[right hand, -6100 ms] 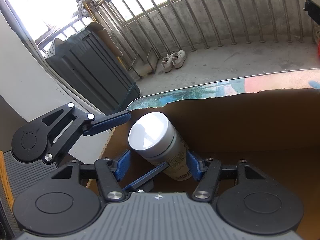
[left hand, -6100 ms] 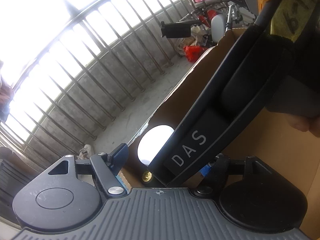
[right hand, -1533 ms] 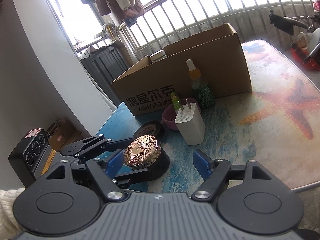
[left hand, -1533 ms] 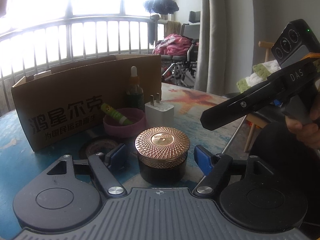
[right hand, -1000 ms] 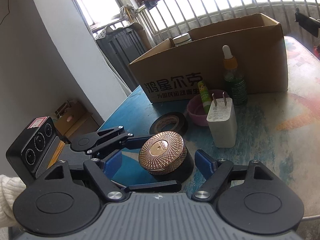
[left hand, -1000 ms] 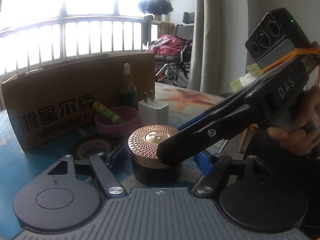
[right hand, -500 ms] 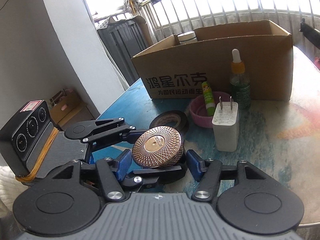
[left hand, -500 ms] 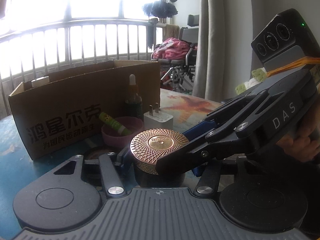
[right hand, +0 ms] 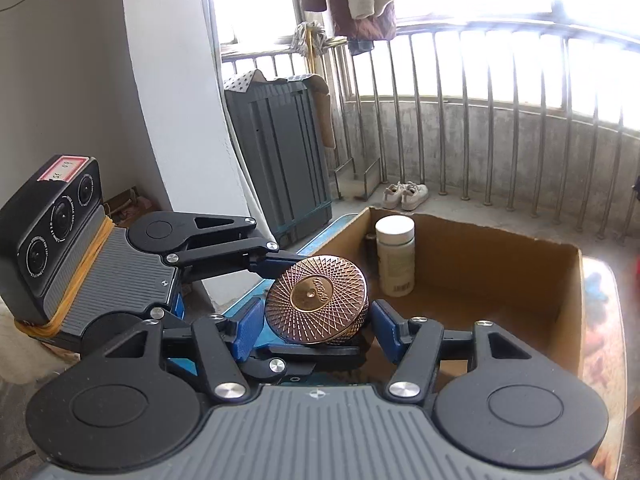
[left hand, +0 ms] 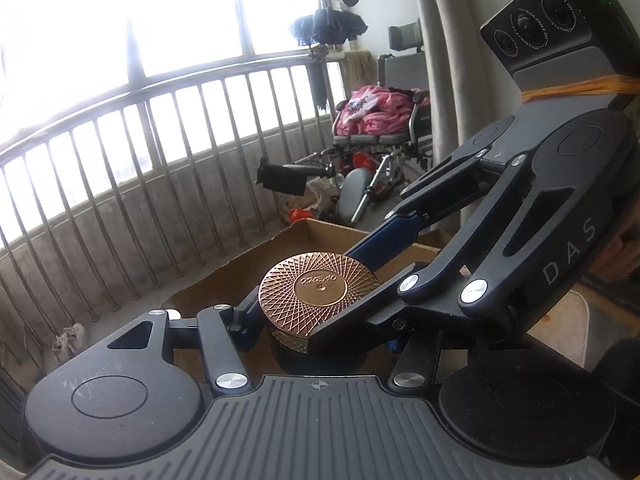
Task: Organize rigid objects
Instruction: 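Close the right gripper on the rose-gold jar and lift it toward the box, then lower the jar into the box and open the right gripper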
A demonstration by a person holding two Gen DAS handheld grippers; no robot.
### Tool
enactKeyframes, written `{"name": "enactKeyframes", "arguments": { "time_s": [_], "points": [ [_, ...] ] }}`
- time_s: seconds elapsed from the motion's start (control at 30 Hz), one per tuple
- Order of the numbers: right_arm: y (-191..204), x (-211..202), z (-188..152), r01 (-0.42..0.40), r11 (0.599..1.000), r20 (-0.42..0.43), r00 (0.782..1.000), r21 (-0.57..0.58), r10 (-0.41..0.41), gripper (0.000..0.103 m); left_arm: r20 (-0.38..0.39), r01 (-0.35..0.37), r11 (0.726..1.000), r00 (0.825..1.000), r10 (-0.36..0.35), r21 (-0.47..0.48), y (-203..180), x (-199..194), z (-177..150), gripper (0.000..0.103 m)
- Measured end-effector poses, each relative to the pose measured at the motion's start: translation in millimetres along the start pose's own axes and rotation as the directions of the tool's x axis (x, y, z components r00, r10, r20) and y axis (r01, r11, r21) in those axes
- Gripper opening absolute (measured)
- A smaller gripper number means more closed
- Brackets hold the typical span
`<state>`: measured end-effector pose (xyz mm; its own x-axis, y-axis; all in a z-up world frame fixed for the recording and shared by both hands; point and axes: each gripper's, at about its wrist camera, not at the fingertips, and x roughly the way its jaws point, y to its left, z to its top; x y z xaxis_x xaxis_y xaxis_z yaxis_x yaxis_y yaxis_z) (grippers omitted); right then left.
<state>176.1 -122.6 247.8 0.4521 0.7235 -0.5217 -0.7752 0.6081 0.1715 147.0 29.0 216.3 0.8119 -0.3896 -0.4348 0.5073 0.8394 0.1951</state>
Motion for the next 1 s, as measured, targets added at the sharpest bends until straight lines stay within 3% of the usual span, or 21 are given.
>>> {"name": "enactKeyframes", "arguments": {
  "time_s": [0.1,0.23,0.43,0.6,0.83,0.9,0.97,1.0],
  "points": [
    [-42.2,34.4,30.7,-0.010,0.997,-0.034,0.999,0.082,0.013,0.063,-0.059,0.030,0.999,0.998,-0.032,-0.043,28.5,45.7,11.0,0.056],
    [-93.8,85.0,46.1,-0.012,0.978,-0.092,0.995,0.208,0.031,0.063,-0.167,0.062,0.995,0.983,-0.075,-0.078,54.1,103.9,10.0,0.056],
    [-157.4,145.4,33.4,0.047,0.903,-0.182,0.983,0.427,0.035,0.063,-0.351,0.078,0.997,0.933,-0.081,-0.021,62.9,172.1,-3.7,0.056],
    [-190.5,173.6,18.0,0.098,0.828,-0.252,0.966,0.553,0.054,0.062,-0.433,0.086,0.994,0.900,-0.051,0.062,51.7,195.2,-15.6,0.056],
    [-207.7,193.6,0.7,0.148,0.741,-0.295,0.953,0.655,0.071,0.062,-0.523,0.041,0.983,0.850,0.061,0.180,43.7,208.0,-27.2,0.060],
    [-208.7,197.9,-6.0,0.149,0.720,-0.291,0.954,0.678,0.077,0.062,-0.525,0.035,0.976,0.846,0.087,0.217,42.0,205.5,-30.1,0.062],
    [-212.3,197.4,-11.3,0.133,0.696,-0.278,0.955,0.706,0.100,0.062,-0.494,0.025,0.962,0.862,0.116,0.271,41.7,202.4,-27.2,0.062],
    [-212.7,196.2,-12.5,0.118,0.688,-0.263,0.959,0.716,0.109,0.062,-0.494,0.027,0.958,0.861,0.122,0.284,42.0,200.3,-26.3,0.062]
  ]
}}
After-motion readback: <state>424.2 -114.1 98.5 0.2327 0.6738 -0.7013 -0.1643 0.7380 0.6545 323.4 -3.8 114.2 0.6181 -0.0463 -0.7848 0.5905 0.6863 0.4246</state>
